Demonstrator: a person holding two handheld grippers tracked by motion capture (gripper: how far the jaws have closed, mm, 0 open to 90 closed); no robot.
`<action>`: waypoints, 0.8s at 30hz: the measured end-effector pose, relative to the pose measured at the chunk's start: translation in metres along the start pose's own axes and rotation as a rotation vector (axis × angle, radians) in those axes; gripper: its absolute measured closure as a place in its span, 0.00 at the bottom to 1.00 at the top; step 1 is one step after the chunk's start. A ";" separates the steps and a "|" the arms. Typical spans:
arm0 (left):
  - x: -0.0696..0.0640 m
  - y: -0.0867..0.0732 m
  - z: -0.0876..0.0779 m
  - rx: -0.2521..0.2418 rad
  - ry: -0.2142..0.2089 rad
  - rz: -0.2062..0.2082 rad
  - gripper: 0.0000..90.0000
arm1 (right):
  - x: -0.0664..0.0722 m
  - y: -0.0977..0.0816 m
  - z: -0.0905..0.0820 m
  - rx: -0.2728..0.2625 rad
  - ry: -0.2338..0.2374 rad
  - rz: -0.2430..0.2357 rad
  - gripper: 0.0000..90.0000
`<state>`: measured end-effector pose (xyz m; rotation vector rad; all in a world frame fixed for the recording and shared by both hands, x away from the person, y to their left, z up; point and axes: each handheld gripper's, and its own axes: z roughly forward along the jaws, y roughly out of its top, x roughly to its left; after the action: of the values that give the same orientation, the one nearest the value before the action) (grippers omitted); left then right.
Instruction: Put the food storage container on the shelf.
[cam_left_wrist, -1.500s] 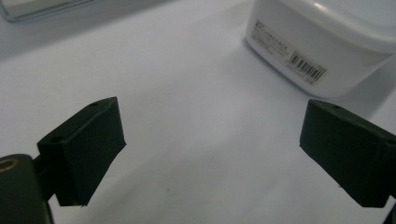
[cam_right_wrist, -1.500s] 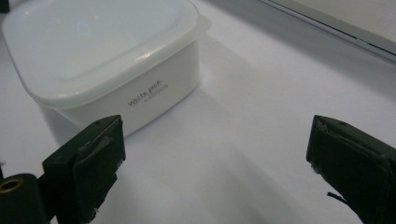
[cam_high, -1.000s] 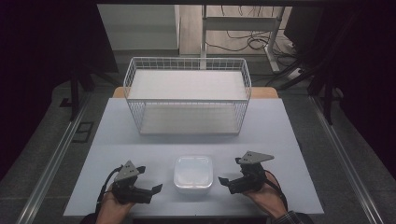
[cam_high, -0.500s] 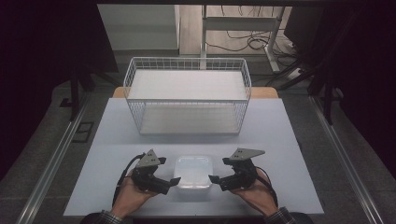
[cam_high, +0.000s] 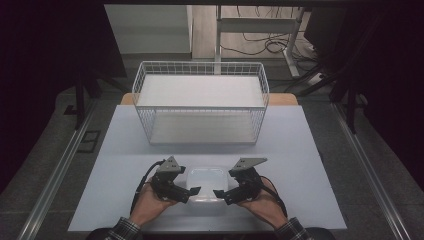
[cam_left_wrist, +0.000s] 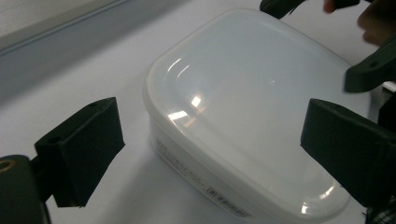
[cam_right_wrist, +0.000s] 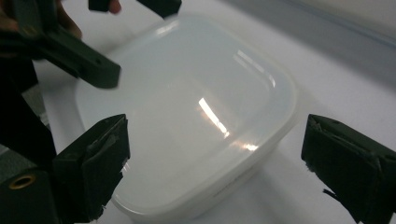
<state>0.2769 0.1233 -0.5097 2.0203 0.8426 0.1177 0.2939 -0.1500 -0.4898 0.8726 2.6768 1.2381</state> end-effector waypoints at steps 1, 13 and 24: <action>0.000 -0.002 0.000 -0.001 -0.031 -0.019 0.08 | -0.002 -0.003 0.000 -0.004 0.026 0.044 0.09; -0.018 -0.014 -0.024 -0.029 -0.005 -0.112 0.38 | 0.011 -0.011 -0.018 0.014 0.060 0.093 0.49; -0.026 -0.030 -0.039 -0.044 -0.045 -0.232 0.61 | 0.012 -0.014 -0.032 -0.020 0.073 0.177 0.74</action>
<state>0.2262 0.1455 -0.5046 1.8626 1.0300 -0.0396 0.2686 -0.1726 -0.4763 1.1036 2.6870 1.3544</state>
